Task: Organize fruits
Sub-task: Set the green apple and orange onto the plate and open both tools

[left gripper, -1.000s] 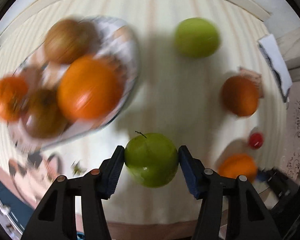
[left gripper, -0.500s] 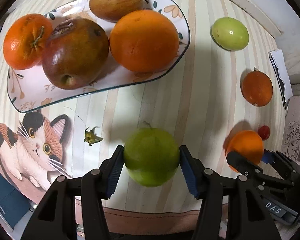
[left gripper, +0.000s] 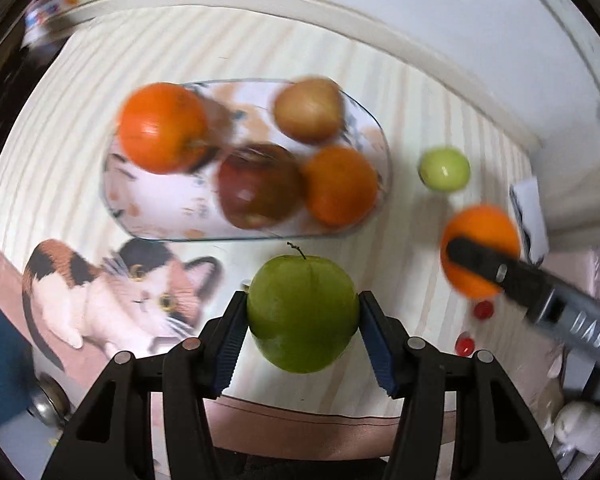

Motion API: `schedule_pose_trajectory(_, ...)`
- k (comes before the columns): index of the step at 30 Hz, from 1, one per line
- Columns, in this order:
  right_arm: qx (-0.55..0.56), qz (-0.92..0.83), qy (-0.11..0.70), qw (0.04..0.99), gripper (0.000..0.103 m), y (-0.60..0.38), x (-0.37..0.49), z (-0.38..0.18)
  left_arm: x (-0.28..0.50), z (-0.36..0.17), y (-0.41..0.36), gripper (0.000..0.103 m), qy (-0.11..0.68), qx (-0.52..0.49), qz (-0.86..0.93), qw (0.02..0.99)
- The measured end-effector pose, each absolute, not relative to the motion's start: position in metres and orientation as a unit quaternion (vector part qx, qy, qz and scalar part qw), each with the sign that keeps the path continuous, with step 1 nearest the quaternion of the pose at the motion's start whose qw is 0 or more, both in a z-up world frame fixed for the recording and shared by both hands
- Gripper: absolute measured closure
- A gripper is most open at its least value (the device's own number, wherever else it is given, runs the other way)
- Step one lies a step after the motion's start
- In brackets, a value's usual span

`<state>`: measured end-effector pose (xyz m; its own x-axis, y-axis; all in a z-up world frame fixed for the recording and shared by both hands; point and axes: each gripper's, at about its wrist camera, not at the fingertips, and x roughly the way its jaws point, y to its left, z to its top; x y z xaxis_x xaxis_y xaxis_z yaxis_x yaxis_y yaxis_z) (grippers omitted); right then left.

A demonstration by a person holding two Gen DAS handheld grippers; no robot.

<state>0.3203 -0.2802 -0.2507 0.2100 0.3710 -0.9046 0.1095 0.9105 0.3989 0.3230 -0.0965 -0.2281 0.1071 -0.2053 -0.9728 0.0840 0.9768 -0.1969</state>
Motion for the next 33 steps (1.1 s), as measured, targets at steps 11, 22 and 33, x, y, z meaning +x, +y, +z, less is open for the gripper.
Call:
schedule_pose_trajectory(11,0.112,0.164,0.635,0.746,0.037,-0.152,0.454,-0.241,0.365,-0.239,0.004,0.051,0.661,-0.106,0.004,0.743)
schedule_pose_trajectory(22,0.061,0.158,0.681,0.713,0.037,-0.102,0.494,-0.296,0.388,-0.28,0.019,0.05,0.688,-0.124,0.02,0.715)
schedule_pose_trajectory(33,0.068,0.148,0.681,0.714,0.015,-0.109,0.495,-0.286,0.397,-0.272,0.033,0.019,0.677,-0.153,0.017,0.719)
